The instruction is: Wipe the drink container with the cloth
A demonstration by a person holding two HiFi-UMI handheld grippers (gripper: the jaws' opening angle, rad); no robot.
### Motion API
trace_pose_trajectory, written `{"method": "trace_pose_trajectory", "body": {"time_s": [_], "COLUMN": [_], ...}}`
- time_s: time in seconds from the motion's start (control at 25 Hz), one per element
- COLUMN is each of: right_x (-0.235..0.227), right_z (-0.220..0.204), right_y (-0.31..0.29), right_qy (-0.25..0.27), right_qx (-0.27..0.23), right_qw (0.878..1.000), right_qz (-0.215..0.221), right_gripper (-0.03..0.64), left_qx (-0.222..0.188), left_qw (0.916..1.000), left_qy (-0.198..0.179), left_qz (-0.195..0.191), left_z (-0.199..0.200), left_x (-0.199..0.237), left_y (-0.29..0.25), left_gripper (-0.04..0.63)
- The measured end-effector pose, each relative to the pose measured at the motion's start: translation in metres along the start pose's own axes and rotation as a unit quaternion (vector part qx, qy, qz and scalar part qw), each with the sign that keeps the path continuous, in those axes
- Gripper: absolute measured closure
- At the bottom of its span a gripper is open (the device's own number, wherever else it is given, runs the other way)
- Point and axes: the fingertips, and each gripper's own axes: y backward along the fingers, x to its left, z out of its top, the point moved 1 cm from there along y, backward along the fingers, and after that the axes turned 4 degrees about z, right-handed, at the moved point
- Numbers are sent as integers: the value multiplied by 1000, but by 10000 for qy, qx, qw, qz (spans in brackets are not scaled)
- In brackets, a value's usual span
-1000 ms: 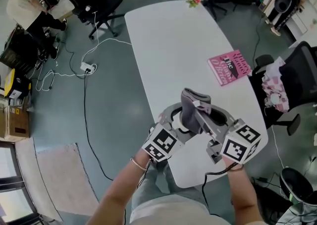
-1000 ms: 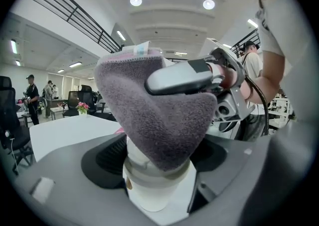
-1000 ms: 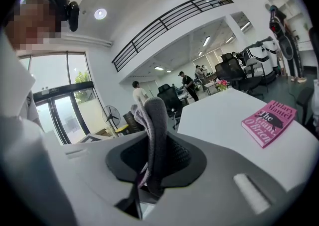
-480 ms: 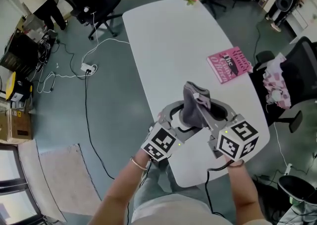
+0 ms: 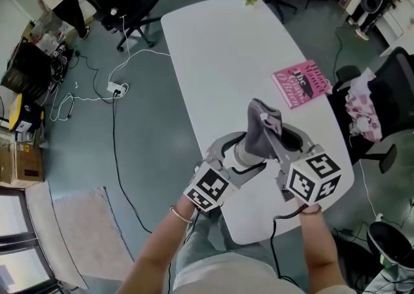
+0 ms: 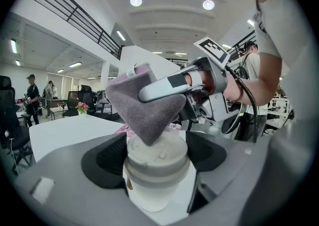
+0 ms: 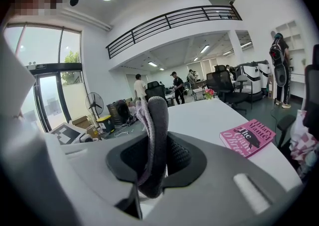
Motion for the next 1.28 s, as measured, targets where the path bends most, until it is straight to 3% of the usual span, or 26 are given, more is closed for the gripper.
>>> {"method": "trace_pose_trajectory", "body": {"time_s": [0.4,0.56,0.8,1.08,1.16,1.28], "right_x": [-19,-8,15,37,39,43], "right_z": [11,24,23,5,-2,-9], "right_y": [8,15,21,10,6,3], "right_qy": [-228,-436,-936,-1296,-1023,-86], "right_qx": [-442,-903,-965,-510,-335,-100], "right_qw": [9983,9946,9797,9716,9781,9896], "right_qz": [-304,251,1486,1913,1779,1433], "right_gripper": [548,548,548,548,548,548], "left_qx": [3,0,6,7,-4,-14], "left_qw": [10000,10000,10000,10000,10000,10000], "left_qy": [-12,-17,-28,-35,-28,-38], "left_qz": [-26,-38,-43,-71,-71,-81], "left_z": [0,0,-1,-1,0,-1], "left_x": [0,0,0,0,0,-1], "left_y": [1,2,1,3,2,1], "left_gripper": [225,225,225,225,225,225]}}
